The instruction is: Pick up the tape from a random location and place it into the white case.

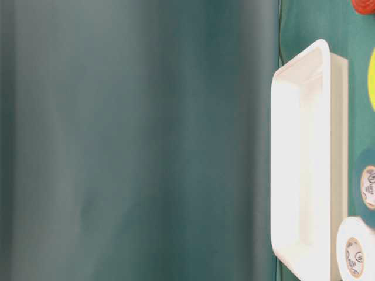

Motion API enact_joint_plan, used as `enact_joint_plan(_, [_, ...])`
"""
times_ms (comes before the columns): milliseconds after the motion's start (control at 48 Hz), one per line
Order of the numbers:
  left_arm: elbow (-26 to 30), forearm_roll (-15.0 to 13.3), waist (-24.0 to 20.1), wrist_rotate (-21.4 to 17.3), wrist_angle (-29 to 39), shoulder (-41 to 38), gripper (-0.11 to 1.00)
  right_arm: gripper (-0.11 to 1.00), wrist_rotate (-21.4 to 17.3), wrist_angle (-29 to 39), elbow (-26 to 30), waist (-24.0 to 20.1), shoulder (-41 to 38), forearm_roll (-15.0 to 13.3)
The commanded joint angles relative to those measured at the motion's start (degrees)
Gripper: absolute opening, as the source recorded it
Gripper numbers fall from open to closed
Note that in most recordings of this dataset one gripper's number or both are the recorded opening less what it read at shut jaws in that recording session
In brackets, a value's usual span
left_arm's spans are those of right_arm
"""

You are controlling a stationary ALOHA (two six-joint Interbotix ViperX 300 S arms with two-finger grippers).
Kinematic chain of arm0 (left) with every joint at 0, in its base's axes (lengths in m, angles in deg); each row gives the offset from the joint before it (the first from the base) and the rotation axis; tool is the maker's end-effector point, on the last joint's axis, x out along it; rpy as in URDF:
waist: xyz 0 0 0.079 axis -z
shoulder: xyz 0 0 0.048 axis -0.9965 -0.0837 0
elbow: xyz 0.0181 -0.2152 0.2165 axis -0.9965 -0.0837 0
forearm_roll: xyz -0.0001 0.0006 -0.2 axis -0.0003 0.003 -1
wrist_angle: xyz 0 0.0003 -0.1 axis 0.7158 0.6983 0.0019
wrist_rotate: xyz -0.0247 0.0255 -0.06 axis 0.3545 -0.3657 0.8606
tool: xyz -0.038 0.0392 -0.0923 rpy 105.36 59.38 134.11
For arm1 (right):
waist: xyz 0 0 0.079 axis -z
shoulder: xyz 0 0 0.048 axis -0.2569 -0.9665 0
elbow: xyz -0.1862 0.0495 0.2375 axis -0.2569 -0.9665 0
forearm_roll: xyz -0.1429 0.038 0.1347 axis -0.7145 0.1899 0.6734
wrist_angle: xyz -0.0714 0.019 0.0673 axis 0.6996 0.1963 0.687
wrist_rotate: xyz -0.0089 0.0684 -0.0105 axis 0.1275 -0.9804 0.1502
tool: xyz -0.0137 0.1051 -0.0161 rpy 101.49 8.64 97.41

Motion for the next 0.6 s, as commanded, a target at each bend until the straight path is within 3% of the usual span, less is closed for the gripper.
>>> enact_joint_plan(0, [1.1,-0.4,0.1,0.6,1.1,-0.3,0.01,0.00,-0.2,-0.3,1.9,0.0,-0.5,0.4])
enact_joint_plan(188, [1.6,-0.4,0.1,0.7,2.5,-0.1,0.02,0.00,-1.0,4.0,3.6,0.1,-1.2,0.4])
enact_joint_plan(583, [1.6,-0.4,0.1,0.6,3.6,-0.1,0.02,0.00,-1.0,4.3,3.6,0.0,-1.3,0.2])
